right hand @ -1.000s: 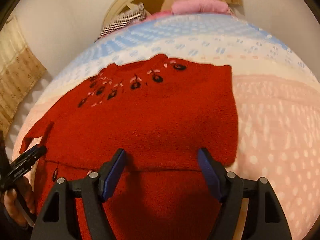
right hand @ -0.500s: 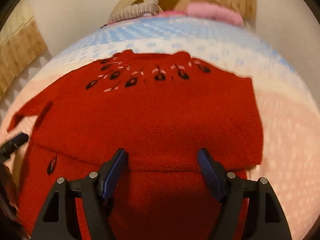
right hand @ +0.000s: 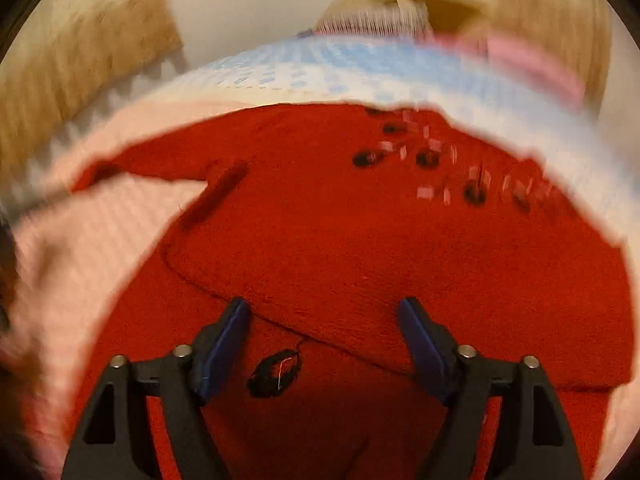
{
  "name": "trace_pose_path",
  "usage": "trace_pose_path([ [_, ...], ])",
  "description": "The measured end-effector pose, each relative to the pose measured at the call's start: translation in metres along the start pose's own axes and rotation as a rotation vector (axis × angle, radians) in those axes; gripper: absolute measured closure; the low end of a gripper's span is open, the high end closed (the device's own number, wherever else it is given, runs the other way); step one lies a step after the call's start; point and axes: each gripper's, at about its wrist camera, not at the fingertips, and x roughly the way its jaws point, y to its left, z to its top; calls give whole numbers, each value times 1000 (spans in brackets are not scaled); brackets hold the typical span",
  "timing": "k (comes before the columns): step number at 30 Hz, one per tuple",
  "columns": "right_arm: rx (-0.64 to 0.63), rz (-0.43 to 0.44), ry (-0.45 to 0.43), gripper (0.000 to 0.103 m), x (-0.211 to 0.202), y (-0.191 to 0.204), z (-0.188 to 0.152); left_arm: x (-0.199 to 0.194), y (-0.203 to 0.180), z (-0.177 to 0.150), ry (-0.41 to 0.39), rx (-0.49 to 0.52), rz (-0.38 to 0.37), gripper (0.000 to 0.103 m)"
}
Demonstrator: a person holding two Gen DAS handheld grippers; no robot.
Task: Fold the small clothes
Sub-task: 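Move the left tool to the other sleeve cuff and grasp it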
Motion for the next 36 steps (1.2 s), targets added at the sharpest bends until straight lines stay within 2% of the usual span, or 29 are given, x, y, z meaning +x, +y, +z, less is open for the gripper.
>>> trace_pose_path([
  [5, 76, 66, 0, 20, 1, -15, -1, 2, 36, 5, 26, -227, -170, 20],
  [7, 63, 49, 2, 19, 3, -12, -1, 2, 37, 2, 35, -299, -242, 20],
  [9, 41, 19, 3, 17, 4, -8, -1, 4, 34, 0, 53, -352, -304, 20],
  [12, 51, 21, -1, 16, -2, -4, -2, 10, 26, 1, 81, -387, -362, 20],
  [19, 54, 10, -5, 14, -2, -5, -4, 40, 24, 4, 108, -482, -354, 20],
  [27, 56, 5, -7, 13, -3, -5, -5, 57, 25, 14, 25, -555, -373, 20],
  [33, 58, -1, -9, 12, -4, -6, -6, 61, 24, 16, -26, -516, -334, 21],
  [34, 58, -1, -9, 12, -4, -6, -6, 61, 22, 17, -28, -504, -325, 24],
  [36, 59, -5, -10, 11, -4, -6, -6, 62, 21, 18, -24, -470, -296, 41],
])
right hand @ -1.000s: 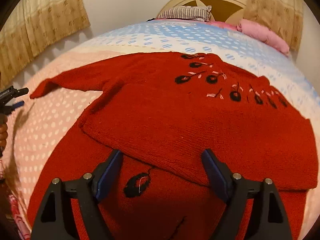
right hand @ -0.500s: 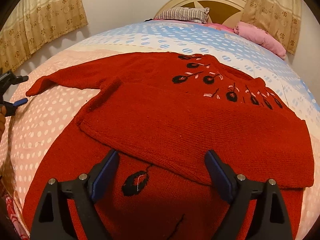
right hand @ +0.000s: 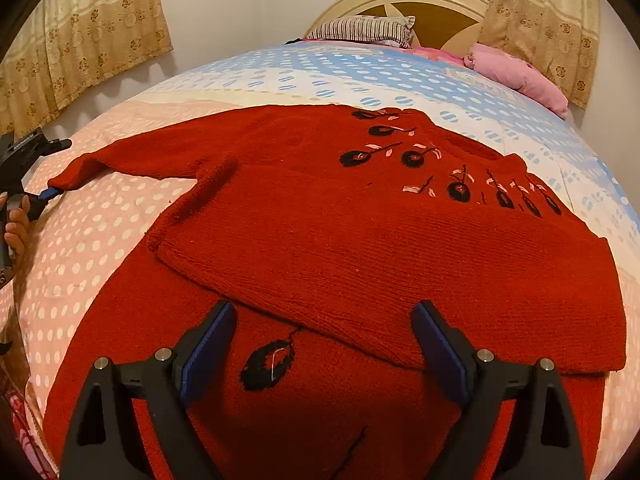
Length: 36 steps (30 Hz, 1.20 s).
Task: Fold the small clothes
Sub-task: 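Move the left tool to the other sleeve cuff and grasp it, then lift the sleeve with the left tool, fold it over the sweater body, release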
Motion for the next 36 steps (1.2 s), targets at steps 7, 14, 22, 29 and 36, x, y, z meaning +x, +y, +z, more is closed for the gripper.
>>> trace_pose_path([
  [7, 13, -2, 2, 9, 1, -3, 0, 2, 14, 6, 25, 0, 11, 98],
  [14, 26, 2, -4, 8, -1, -4, 1, -16, -8, 18, 3, 75, -20, 98],
  [22, 115, 22, -150, 8, -46, -24, -4, -30, -55, 32, -44, 156, -80, 98],
  [29, 181, 10, -204, 8, -79, -51, -10, -37, -115, 23, -55, 232, -150, 98],
  [36, 355, 33, -228, 8, -103, -82, -29, -45, -173, 8, -24, 295, -253, 98],
])
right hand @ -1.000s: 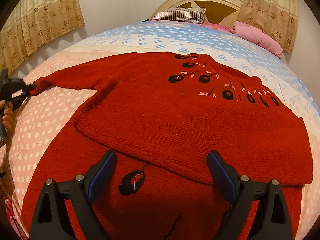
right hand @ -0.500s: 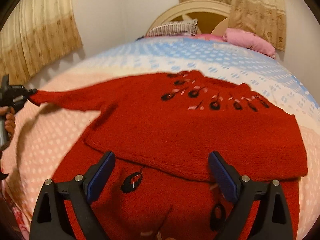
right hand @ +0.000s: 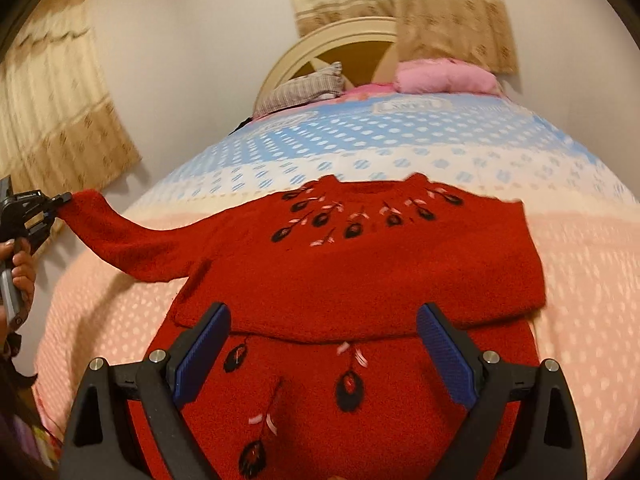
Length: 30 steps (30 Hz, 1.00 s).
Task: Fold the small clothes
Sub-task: 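Lift the sleeve with the left tool, fold it over the sweater body, release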
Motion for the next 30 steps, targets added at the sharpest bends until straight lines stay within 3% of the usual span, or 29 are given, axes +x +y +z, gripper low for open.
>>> trace_pose_path([
  [8, 50, 23, 2, 8, -26, -19, -15, 25, -49, -9, 82, -16, -80, 98],
  [19, 96, 39, 0, 8, -37, -35, -41, 59, -144, -47, 160, 65, -187, 98],
  [30, 195, 59, 14, 8, -31, -60, -65, 98, -216, -137, 276, 218, -213, 98],
])
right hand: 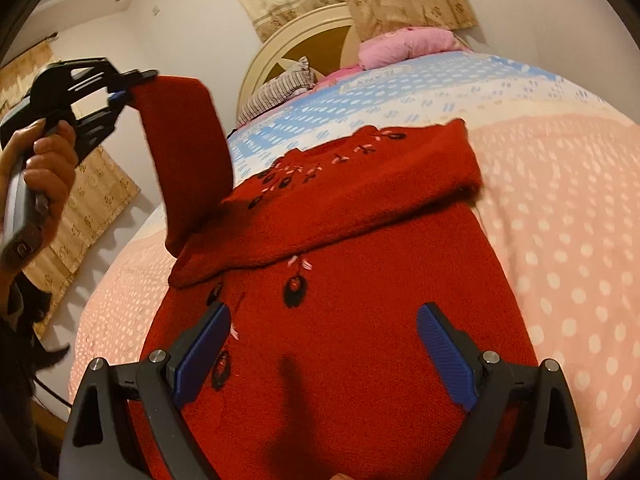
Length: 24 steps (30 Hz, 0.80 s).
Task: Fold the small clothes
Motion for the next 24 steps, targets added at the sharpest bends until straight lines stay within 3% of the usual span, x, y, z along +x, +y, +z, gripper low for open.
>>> trace_pose_path([
  [4, 10, 9, -11, 8, -2, -4, -3, 28, -23, -33, 62, 101, 39, 96],
  [6, 12, 9, -18, 8, -2, -5, -5, 43, -33, -54, 145, 186, 46, 84],
  [8, 9, 11, -35, 8, -5, -5, -9, 45, -39, -70, 192, 253, 80, 56],
  [12, -1, 28, -38, 8, -7, -6, -12, 7, -41, -92, 128, 407, 97, 33],
  [14, 2, 29, -41, 8, -7, -6, -11, -14, -30, -96, 84, 469, 146, 18],
  [16, -5, 20, -43, 8, -6, -5, -13, -30, -7, -99, 44, 528, 246, 6],
  [20, -30, -8, -38, 8, -3, 1, -15, -33, 64, -95, 99, 536, 492, 4],
  [24, -47, -35, -36, 8, 0, 5, -16, -29, 116, -88, 166, 421, 550, 4],
])
